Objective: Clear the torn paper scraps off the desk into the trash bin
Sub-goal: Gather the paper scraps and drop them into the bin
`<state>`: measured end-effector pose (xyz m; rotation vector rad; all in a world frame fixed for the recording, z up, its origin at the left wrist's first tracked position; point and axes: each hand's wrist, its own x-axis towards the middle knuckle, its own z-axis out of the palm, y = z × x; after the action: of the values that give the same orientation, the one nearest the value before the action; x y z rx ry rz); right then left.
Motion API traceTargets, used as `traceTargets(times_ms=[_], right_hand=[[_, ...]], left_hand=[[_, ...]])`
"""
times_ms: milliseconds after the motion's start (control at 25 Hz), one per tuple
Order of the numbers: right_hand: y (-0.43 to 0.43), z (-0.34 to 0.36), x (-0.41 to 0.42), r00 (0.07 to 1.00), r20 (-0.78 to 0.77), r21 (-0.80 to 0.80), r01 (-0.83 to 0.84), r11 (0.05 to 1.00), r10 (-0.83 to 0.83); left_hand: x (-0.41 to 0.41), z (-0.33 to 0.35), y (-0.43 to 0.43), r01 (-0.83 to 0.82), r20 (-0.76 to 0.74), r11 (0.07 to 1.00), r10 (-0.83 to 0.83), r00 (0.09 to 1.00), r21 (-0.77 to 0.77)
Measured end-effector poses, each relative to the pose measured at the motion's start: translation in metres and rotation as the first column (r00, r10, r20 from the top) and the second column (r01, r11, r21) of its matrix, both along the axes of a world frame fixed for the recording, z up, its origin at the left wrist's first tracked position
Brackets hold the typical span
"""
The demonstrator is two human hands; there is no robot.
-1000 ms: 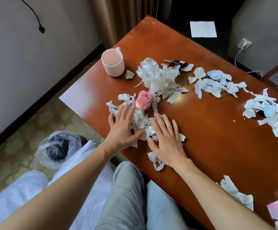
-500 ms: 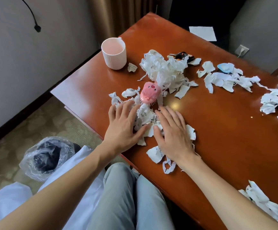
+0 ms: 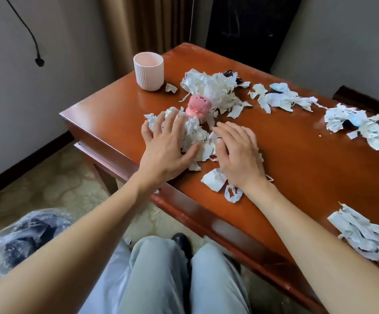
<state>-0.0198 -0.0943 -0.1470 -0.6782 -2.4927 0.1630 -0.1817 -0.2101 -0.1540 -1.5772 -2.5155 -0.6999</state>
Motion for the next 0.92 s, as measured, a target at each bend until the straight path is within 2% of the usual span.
traceTargets(times_ms=[120,240,320,400,520,600,920], right_hand=[[-0.004,0.003,0.004,0.986,-0.162,0.09,0.051,0.995,-0.036],[-0.012,0.011,0.013,0.975,-0.206,0.092,0.109,0.99,-0.088],[-0.016,0.015,0.021,0.984,-0.134,0.038,0.122,0.992,-0.116],[-0.021,0.018,0.033,0.993,0.038,-0.036,0.109,0.993,-0.108],[-0.031,0.016,0.052,0.952,0.294,-0.151,0.138,0.979,-0.089],[-0.036,0.013,0.055,0.918,0.391,-0.214,0.167,0.962,-0.072],[-0.018,0.008,0.019,0.936,0.349,-0.2,0.124,0.972,-0.048]], left_hand=[[0.0,0.001,-0.002,0.015,0.004,0.999,-0.015,1.0,0.05],[0.003,0.006,-0.005,0.053,-0.009,0.997,-0.052,0.999,0.055],[0.002,0.008,-0.005,0.091,-0.005,0.995,-0.091,0.996,0.028],[0.002,0.008,-0.005,0.106,0.014,0.994,-0.106,0.994,0.013],[0.003,0.008,-0.005,0.108,0.036,0.993,-0.109,0.993,0.039],[0.004,0.008,-0.006,0.097,0.04,0.994,-0.099,0.994,0.052],[0.001,0.006,-0.001,0.099,0.008,0.995,-0.099,0.995,0.017]])
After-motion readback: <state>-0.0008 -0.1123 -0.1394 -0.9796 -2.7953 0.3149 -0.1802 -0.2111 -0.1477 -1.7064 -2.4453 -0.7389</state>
